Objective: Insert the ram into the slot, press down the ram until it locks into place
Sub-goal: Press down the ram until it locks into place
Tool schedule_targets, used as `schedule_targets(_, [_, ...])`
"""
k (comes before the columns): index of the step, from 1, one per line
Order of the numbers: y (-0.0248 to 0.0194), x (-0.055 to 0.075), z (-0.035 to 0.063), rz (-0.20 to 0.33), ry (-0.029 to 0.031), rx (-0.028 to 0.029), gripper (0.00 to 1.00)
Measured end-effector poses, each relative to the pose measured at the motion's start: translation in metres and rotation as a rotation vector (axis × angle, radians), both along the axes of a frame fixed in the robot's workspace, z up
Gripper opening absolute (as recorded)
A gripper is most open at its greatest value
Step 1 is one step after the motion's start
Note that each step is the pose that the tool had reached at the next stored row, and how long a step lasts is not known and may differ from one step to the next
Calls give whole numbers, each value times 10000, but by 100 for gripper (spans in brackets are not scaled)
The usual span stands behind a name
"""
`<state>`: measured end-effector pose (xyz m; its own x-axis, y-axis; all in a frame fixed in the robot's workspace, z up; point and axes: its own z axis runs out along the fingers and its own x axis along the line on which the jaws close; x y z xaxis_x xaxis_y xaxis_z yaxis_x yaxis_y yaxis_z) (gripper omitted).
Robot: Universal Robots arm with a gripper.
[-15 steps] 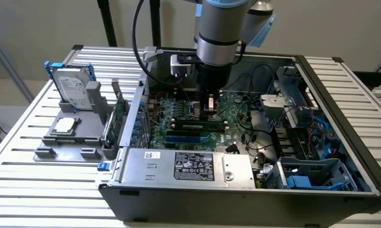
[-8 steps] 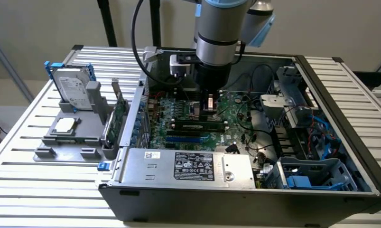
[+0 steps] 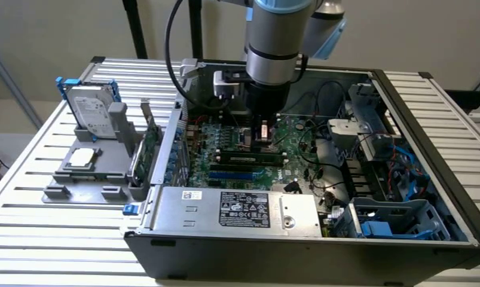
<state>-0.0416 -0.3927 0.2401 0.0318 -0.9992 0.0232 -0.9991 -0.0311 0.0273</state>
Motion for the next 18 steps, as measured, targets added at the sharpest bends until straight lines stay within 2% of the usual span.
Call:
schedule_targets(14, [6, -4, -152, 2, 6, -13, 11])
schedule_targets(16, [6, -4, -150, 1, 4, -9, 11])
schedule_targets(18, [8, -4, -76, -2, 3, 7, 11])
